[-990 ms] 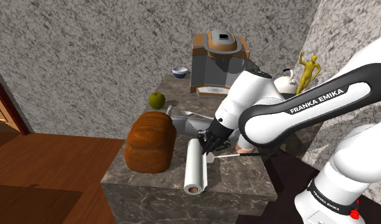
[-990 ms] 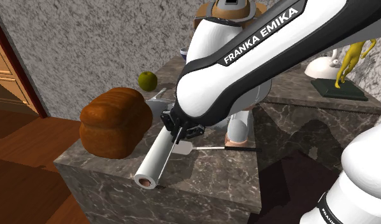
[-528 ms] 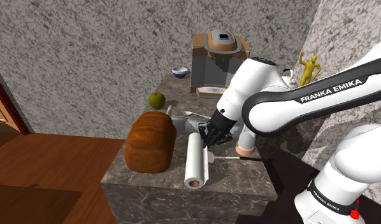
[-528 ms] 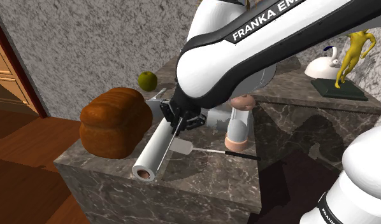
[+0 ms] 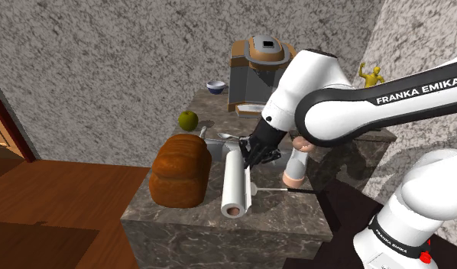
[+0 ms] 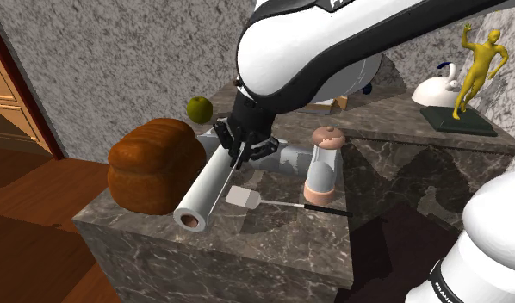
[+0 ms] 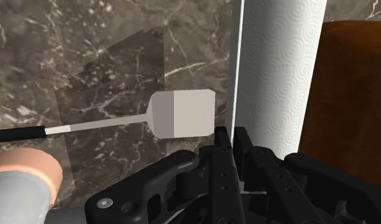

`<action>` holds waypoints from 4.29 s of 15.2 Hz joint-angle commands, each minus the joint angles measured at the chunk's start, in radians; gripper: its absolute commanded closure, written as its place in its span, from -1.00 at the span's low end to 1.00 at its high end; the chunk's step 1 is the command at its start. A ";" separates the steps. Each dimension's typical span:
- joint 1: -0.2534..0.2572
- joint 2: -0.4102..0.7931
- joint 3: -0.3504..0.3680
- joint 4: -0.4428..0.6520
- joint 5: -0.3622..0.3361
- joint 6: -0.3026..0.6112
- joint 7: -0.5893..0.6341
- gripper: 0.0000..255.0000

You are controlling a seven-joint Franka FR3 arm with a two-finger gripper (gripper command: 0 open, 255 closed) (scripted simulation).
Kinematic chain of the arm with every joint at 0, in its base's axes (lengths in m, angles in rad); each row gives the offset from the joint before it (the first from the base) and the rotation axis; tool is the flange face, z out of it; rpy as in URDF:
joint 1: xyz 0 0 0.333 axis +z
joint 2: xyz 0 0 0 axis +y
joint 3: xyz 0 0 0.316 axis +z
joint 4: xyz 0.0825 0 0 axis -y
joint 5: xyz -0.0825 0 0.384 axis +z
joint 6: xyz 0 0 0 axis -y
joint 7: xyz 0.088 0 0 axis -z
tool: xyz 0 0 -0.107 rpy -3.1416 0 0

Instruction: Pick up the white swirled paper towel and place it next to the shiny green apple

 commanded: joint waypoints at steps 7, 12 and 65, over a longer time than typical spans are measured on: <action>-0.003 -0.063 -0.053 0.072 -0.037 -0.135 0.014 1.00; -0.008 -0.087 -0.081 0.122 -0.059 -0.209 0.023 1.00; -0.286 1.068 -0.285 1.194 -0.607 -0.277 -0.202 1.00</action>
